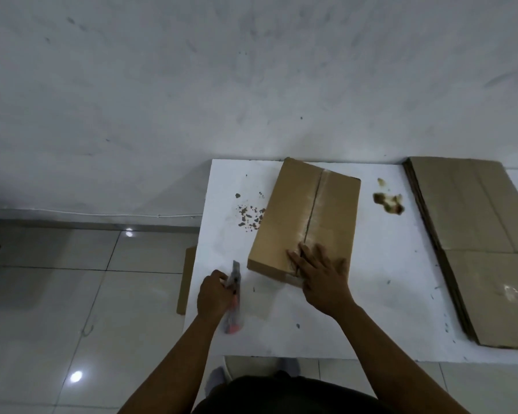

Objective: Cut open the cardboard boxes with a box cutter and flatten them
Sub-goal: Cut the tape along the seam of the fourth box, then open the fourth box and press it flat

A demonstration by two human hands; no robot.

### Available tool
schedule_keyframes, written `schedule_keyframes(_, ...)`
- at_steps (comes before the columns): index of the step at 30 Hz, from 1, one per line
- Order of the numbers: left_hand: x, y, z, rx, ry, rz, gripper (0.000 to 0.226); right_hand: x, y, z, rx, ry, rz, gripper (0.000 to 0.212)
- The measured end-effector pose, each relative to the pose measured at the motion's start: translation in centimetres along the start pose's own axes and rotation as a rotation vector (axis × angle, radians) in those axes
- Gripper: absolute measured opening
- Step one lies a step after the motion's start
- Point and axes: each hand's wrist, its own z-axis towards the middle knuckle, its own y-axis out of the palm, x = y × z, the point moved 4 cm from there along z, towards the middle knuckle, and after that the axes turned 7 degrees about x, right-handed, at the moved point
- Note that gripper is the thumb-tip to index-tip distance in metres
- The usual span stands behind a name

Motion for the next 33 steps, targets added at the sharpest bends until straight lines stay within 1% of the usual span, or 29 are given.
schedule_keyframes(2, 2.5, -0.9, 0.0, 0.073, 0.03, -0.047, 0.028, 0.5, -0.4, 0.1, -0.017, 0.015, 0.069, 0.077)
schedule_keyframes(3, 4.2, -1.2, 0.0, 0.087, 0.077, -0.092, 0.03, 0.8, -0.9, 0.1, 0.011, 0.053, 0.135, 0.073)
schedule_keyframes(5, 8.4, -1.3, -0.1, 0.059, 0.205, -0.168, 0.034, 1.9, -1.6, 0.2, 0.123, 0.203, 0.283, 0.063)
schedule_keyframes(6, 10.4, -1.2, -0.2, 0.041, 0.276, -0.158, 0.039, 2.7, -1.8, 0.2, 0.166, 0.301, 0.341, 0.059)
schedule_keyframes(8, 14.0, -0.5, -0.3, 0.011, 0.39, 0.004, 0.053, 4.0, -1.6, 0.4, 0.194, 0.458, 0.399, 0.058)
schedule_keyframes(9, 15.3, 0.1, -0.4, -0.013, 0.41, 0.13, 0.061, 4.4, -1.4, 0.7, 0.185, 0.487, 0.406, 0.06)
schedule_keyframes(12, 17.3, 2.2, -0.9, -0.105, 0.375, 0.472, 0.093, 4.5, -1.4, 1.4, 0.194, 0.472, 0.444, 0.065)
schedule_keyframes(14, 17.7, 3.3, -1.0, -0.134, 0.342, 0.585, 0.112, 4.5, -1.4, 1.5, 0.236, 0.499, 0.527, 0.065)
schedule_keyframes(16, 18.1, 3.8, -1.0, -0.125, 0.339, 0.633, 0.116, 4.8, -1.3, 1.3, 0.26, 0.514, 0.566, 0.066)
schedule_keyframes(21, 18.0, 3.0, -1.3, -0.129, 0.329, 0.55, 0.106, 5.7, -0.5, 0.8, 0.243, 0.469, 0.5, 0.069)
schedule_keyframes(23, 17.7, 2.1, -0.9, -0.142, 0.316, 0.404, 0.099, 5.4, -0.7, 1.1, 0.237, 0.501, 0.519, 0.073)
schedule_keyframes(24, 17.7, 1.5, -0.8, -0.166, 0.3, 0.288, 0.092, 5.3, -1.0, 1.2, 0.235, 0.527, 0.534, 0.076)
schedule_keyframes(25, 17.7, 0.9, -0.9, -0.203, 0.281, 0.164, 0.082, 5.2, -1.4, 1.4, 0.24, 0.556, 0.54, 0.082)
schedule_keyframes(27, 17.5, -0.3, -1.0, -0.29, 0.244, -0.026, 0.052, 5.2, -2.2, 1.6, 0.237, 0.601, 0.499, 0.099)
schedule_keyframes(28, 17.3, -0.9, -1.0, -0.324, 0.213, -0.104, 0.041, 5.2, -2.6, 1.7, 0.215, 0.604, 0.467, 0.106)
schedule_keyframes(29, 16.9, -1.4, -0.9, -0.342, 0.177, -0.166, 0.035, 5.3, -2.8, 1.9, 0.19, 0.592, 0.438, 0.108)
schedule_keyframes(31, 16.2, -2.6, -0.7, -0.32, 0.122, -0.257, 0.033, 5.3, -3.2, 2.1, 0.164, 0.562, 0.418, 0.103)
schedule_keyframes(33, 15.7, -3.9, -0.2, -0.228, 0.096, -0.315, 0.038, 5.4, -4.0, 2.0, 0.197, 0.542, 0.509, 0.089)
